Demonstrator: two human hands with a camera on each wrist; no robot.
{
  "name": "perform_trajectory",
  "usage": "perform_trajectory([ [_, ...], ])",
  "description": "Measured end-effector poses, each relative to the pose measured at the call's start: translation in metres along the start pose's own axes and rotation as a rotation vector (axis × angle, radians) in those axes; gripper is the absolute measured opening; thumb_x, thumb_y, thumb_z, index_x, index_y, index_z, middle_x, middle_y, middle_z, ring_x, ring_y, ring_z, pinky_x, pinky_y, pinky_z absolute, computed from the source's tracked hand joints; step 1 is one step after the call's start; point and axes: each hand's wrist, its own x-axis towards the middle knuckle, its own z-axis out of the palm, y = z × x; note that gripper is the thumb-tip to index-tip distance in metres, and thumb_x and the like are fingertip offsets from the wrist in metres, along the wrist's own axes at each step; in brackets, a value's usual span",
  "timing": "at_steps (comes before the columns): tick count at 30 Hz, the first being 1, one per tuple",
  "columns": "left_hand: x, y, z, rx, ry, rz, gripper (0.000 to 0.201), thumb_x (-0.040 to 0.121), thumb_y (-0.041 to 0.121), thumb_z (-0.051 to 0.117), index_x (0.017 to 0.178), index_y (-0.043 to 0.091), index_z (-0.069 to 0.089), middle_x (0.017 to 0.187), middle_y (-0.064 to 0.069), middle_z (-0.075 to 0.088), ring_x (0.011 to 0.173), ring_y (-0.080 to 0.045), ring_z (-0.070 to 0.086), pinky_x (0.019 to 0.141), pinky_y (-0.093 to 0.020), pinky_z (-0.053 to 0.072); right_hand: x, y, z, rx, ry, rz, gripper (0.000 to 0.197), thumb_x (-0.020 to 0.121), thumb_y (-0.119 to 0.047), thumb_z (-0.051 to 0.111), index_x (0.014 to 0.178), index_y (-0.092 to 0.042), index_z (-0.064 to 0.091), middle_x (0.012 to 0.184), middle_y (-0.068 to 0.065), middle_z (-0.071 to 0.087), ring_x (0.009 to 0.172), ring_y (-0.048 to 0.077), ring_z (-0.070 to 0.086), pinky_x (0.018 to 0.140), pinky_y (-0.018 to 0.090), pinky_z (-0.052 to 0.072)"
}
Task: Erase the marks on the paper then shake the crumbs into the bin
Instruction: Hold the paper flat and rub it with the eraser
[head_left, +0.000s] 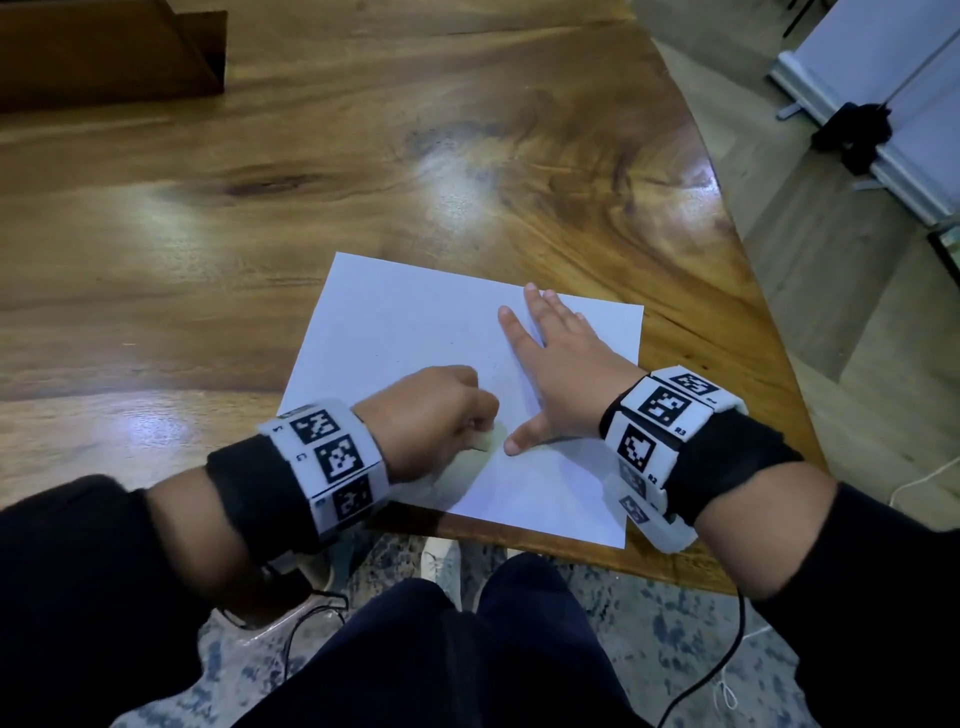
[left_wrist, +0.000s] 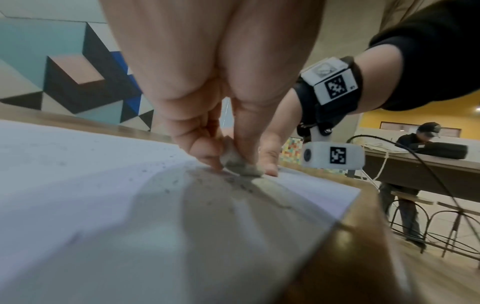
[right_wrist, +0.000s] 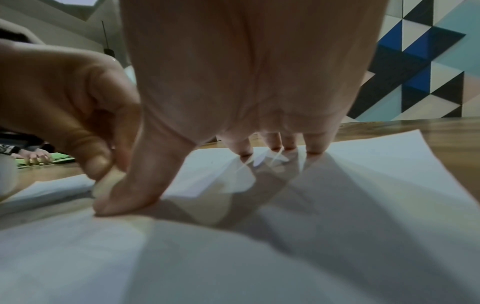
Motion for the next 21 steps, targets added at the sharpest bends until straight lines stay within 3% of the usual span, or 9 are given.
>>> perform_trajectory([
  [5,-0.033,0.000,0.009,0.067,-0.159,0.099,0.021,0.078,0.029,0.053,0.075,0.010,0.062,0.080,-0.011,0.053,0.070,-0.028,0.055,0.062,-0.030,0.042,0.000,0.001,0.001,0.010,0.005,0.000,0.133,0.065,-0.067,0.069,0.148,-0.015,-0.021,0.151,0.014,-0.033,0.142,0.028,-0.026,0.119,0.041,-0.005],
  [8,-0.017,0.003,0.003,0.084,-0.085,0.133,0.007,0.078,0.015,0.059,0.075,0.010,0.062,0.081,-0.012,0.055,0.070,-0.030,0.057,0.063,-0.031,0.048,0.001,0.001,0.001,0.010,0.006,-0.001,0.132,0.066,-0.067,0.069,0.147,-0.015,-0.021,0.151,0.015,-0.033,0.142,0.028,-0.026,0.119,0.042,-0.004],
  [11,-0.003,0.000,0.000,0.064,0.000,0.089,0.009,0.082,0.013,0.057,0.081,0.007,0.064,0.088,-0.014,0.057,0.077,-0.031,0.057,0.069,-0.032,0.046,0.001,0.001,0.001,0.013,0.010,-0.003,0.133,0.065,-0.066,0.070,0.148,-0.015,-0.021,0.151,0.015,-0.032,0.142,0.029,-0.026,0.119,0.043,-0.002],
  [13,-0.006,-0.004,0.008,0.072,-0.011,0.076,0.017,0.081,0.018,0.053,0.081,0.004,0.063,0.078,-0.009,0.056,0.068,-0.028,0.057,0.064,-0.026,0.043,0.001,0.002,0.001,0.019,0.011,-0.007,0.133,0.065,-0.067,0.070,0.148,-0.015,-0.020,0.151,0.015,-0.032,0.142,0.028,-0.026,0.119,0.042,-0.003],
  [16,-0.021,-0.011,0.016,0.089,-0.048,-0.090,0.021,0.080,0.001,0.050,0.096,-0.012,0.051,0.061,0.001,0.051,0.050,-0.009,0.051,0.056,-0.016,0.040,0.000,0.002,0.001,0.020,0.014,-0.010,0.133,0.065,-0.067,0.070,0.148,-0.015,-0.020,0.151,0.015,-0.032,0.142,0.028,-0.026,0.119,0.042,-0.004],
  [18,-0.023,-0.014,0.011,0.086,-0.044,-0.095,0.023,0.080,0.001,0.050,0.099,-0.012,0.051,0.064,-0.001,0.053,0.055,-0.011,0.052,0.057,-0.019,0.040,0.000,0.002,0.001,0.017,0.014,-0.009,0.133,0.065,-0.067,0.070,0.148,-0.015,-0.020,0.151,0.015,-0.032,0.142,0.029,-0.025,0.119,0.042,-0.003],
  [21,-0.011,-0.013,-0.007,0.081,0.045,0.002,0.017,0.079,0.018,0.054,0.085,0.005,0.064,0.082,-0.008,0.057,0.076,-0.027,0.057,0.068,-0.025,0.038,0.000,0.002,0.002,0.014,0.016,-0.008,0.132,0.065,-0.067,0.069,0.148,-0.015,-0.021,0.151,0.015,-0.032,0.142,0.028,-0.026,0.119,0.042,-0.004],
])
